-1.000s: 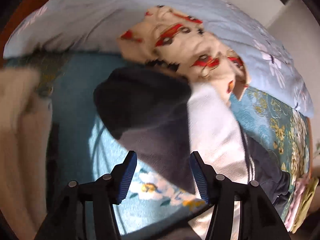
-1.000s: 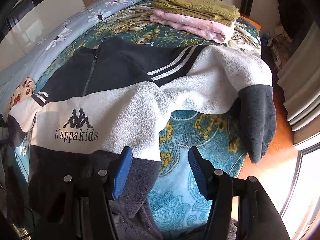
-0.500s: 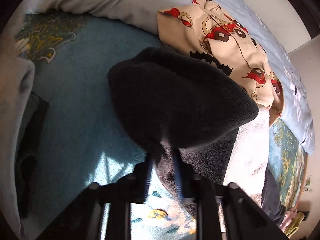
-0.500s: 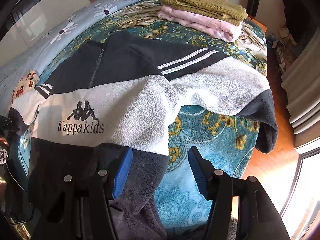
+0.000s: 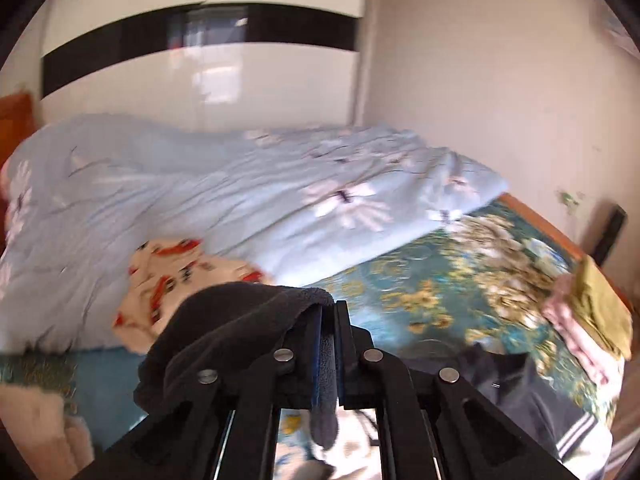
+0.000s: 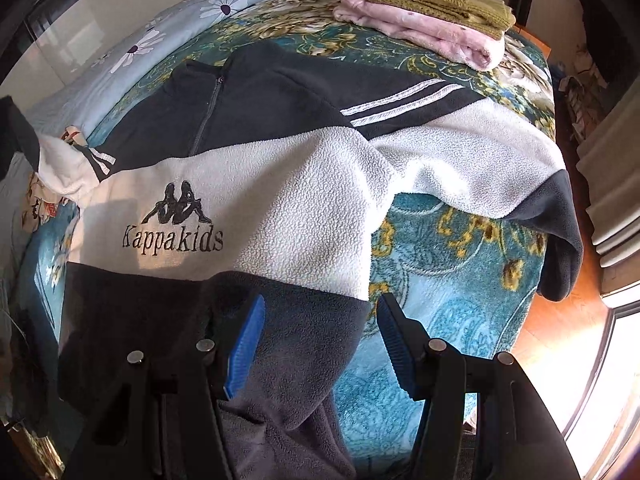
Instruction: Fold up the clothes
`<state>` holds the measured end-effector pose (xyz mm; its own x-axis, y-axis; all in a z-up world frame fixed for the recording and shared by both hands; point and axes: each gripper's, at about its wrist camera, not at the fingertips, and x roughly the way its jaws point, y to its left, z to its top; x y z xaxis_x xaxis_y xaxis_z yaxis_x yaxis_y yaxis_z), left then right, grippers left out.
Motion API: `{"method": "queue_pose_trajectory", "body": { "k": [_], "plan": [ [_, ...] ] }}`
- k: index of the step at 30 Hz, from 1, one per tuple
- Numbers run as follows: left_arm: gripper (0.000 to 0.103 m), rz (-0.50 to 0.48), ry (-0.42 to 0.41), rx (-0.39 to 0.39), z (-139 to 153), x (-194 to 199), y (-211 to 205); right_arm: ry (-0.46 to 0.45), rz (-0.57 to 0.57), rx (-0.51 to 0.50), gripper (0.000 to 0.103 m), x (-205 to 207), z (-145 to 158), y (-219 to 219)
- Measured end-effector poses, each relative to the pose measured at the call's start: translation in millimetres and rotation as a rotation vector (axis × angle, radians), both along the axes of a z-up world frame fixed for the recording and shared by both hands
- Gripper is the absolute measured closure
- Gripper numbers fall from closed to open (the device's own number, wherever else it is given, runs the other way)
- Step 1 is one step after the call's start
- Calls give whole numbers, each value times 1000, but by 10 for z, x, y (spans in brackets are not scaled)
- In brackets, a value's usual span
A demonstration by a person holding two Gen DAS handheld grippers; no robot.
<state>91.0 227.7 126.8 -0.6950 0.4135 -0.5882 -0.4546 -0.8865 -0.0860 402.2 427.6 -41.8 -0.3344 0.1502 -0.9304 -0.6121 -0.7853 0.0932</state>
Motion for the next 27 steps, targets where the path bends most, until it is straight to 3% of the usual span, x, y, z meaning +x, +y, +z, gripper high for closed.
{"method": "queue_pose_trajectory", "body": {
  "k": [2,8,12,15,18,20,23,27],
  "plan": [
    [97,-160,4,-35,-26,158,462,4,-11,-11,43,18,-16,41],
    [98,-440,-177,-229,-914,723,1521,18,-74,-31,43,149,-30,222],
    [98,-510,-336,-317,-1482,1159,1508,37,-129,-51,43,253,-33,359],
    [97,-560,-426,-359,-1665,1324,1441,76,-137,-76,43,229,-22,443],
    [95,-557,-458,-353,-1647,1352,1266,129,-116,-93,43,128,23,510],
    [87,-498,-479,-310,-1565,1265,1062,168,-87,-86,43,-25,96,540],
    [72,-328,-478,-278,-1485,1028,685,239,-24,-106,40,-414,204,583],
    [62,-122,-480,-347,-1595,684,242,289,136,-123,32,-1141,316,427]
  ]
}}
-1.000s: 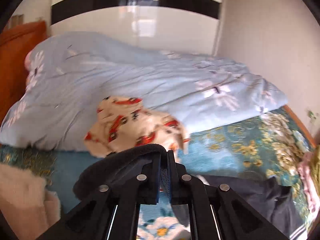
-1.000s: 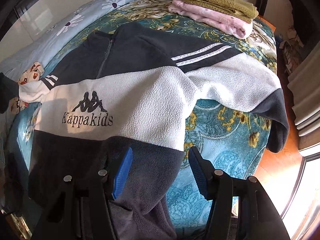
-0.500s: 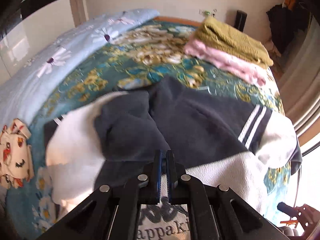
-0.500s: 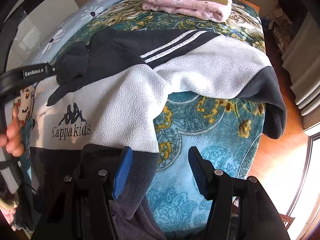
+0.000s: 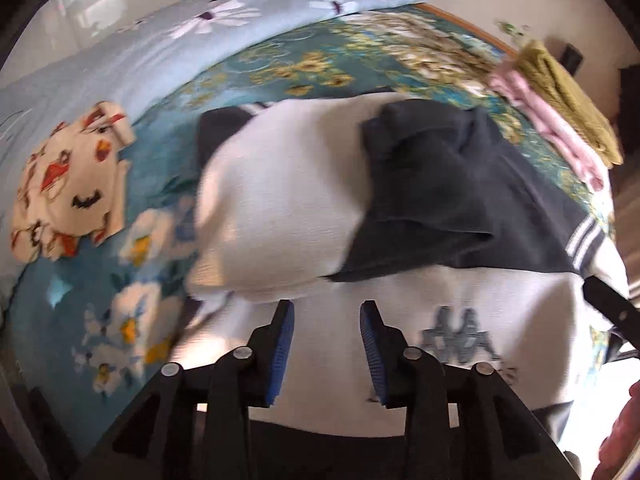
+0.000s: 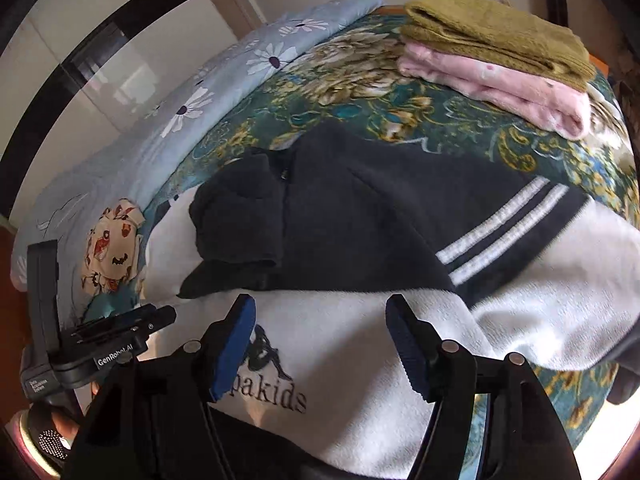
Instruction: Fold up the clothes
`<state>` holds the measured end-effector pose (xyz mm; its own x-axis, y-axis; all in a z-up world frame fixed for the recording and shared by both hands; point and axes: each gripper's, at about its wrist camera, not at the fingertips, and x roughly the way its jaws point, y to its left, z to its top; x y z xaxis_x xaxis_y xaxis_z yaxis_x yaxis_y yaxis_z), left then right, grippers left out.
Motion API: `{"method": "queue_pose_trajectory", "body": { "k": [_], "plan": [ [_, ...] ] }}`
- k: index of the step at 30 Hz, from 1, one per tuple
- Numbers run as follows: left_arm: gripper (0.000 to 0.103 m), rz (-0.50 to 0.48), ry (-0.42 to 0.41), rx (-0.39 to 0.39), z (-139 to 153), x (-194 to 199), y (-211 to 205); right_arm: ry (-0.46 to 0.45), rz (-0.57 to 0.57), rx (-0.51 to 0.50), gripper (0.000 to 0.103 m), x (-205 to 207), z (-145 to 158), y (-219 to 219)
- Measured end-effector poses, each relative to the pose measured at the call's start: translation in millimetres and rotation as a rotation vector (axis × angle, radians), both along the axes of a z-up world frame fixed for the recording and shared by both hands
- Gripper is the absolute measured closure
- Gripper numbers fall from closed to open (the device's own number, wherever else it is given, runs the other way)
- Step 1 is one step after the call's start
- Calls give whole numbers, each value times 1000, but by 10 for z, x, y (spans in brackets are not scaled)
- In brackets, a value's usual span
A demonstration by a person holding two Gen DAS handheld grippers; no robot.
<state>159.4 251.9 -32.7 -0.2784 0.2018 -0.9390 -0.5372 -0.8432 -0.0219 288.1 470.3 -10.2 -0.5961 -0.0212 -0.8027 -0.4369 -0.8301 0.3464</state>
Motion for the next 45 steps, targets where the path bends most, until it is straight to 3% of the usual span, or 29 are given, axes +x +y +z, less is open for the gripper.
{"method": "queue_pose_trajectory", "body": {
  "k": [5,12,13,14,16,18,20,26,29,34,39,40,42,45],
  "plan": [
    [61,125,-7,-87,-203,-200,-388,-22,200,82,28,-885,-37,-436],
    [51,131,-16,-119,-321,-191,-480,-232,338,264,27,-1445,-512,-858],
    [50,128,-14,-120,-325,-183,-483,-234,340,278,30,-1432,-517,-854],
    [50,126,-12,-119,-329,-176,-487,-237,338,291,43,-1417,-516,-843],
    [49,131,-15,-114,-343,-171,-509,-237,304,294,60,-1363,-474,-744],
    [49,144,-23,-102,-350,-175,-539,-231,252,278,95,-1288,-418,-587],
    [49,160,-38,-87,-351,-188,-574,-209,176,230,95,-1159,-345,-371],
    [49,260,-125,12,-393,-237,-791,-16,-141,-53,99,-360,-45,361],
    [49,295,-156,42,-403,-240,-875,64,-314,-190,100,165,-50,639],
    [49,348,-194,68,-401,-237,-972,41,-440,-278,100,658,-278,857],
    [49,351,-200,61,-365,-127,-999,121,-386,-382,96,601,-383,931],
    [49,345,-198,61,-355,-99,-1001,128,-366,-381,90,522,-378,925],
    [49,338,-197,51,-351,-56,-1005,128,-347,-406,44,343,-418,927],
    [48,339,-201,42,-351,3,-1039,122,-324,-441,41,77,-488,937]
  ]
}}
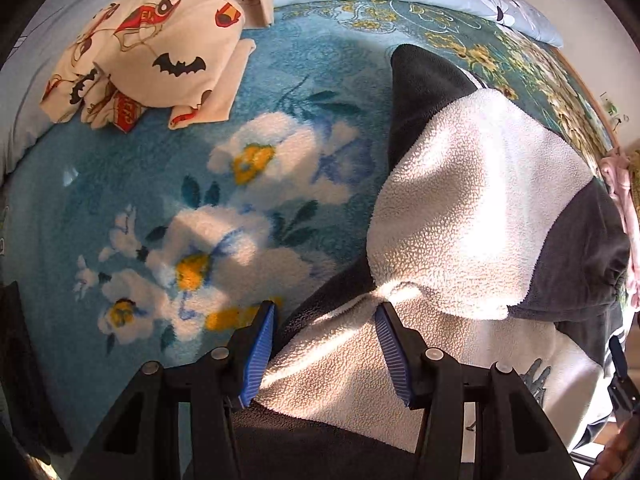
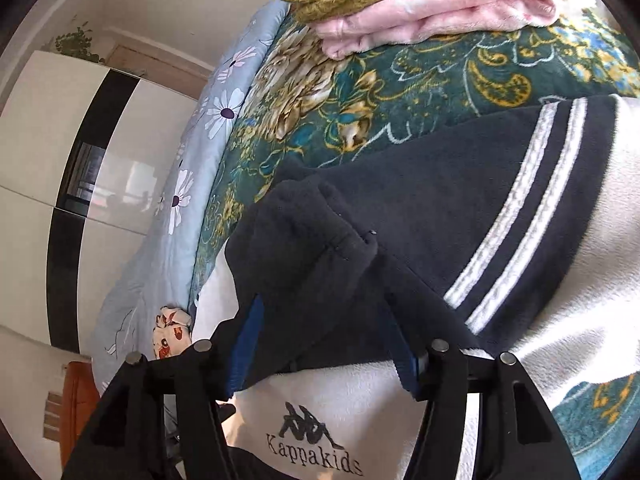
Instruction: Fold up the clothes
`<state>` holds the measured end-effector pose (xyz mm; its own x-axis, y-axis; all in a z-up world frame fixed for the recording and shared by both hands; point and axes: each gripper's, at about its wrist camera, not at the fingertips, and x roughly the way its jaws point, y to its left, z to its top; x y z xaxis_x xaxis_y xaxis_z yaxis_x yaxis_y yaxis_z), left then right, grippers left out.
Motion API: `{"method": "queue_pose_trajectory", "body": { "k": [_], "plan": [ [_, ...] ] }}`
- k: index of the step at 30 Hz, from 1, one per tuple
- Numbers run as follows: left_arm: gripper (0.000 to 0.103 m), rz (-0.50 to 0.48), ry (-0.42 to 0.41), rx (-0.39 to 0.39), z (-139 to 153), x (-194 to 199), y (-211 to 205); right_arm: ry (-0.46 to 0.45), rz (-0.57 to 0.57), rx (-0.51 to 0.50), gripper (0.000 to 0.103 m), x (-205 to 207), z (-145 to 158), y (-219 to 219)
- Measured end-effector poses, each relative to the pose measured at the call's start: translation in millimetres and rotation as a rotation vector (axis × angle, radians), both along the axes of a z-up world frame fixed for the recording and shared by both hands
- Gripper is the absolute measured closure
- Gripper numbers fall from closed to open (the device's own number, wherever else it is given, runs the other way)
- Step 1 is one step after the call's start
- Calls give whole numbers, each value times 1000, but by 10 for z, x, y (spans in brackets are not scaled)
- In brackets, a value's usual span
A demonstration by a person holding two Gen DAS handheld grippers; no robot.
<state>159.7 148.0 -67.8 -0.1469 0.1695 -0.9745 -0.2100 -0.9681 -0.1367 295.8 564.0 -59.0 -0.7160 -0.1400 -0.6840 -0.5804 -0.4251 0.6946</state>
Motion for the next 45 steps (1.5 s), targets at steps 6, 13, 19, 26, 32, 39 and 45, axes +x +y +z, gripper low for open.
{"method": "queue_pose_trajectory", "body": {
  "k": [6,13,19,26,32,39,45],
  "plan": [
    [45,-10,-13,-17,-14,84,-69,-45,-87,-157,41,-292,-320,162],
    [44,30,-35,22,-40,144,-230,19,-125,-178,84,-266,-215,214],
    [43,53,-52,52,-51,111,-393,166,-215,-199,85,312,-44,84],
    [43,51,-54,48,-18,230,-488,33,-199,-221,81,686,-425,5],
    [43,83,-72,75,4,316,-635,39,-246,-82,71,1216,-169,73],
    [41,78,-80,66,19,455,-677,49,-623,-166,47,2414,-286,384],
    [39,54,-81,69,85,555,-690,124,-869,-265,35,3082,-504,563]
  ]
}}
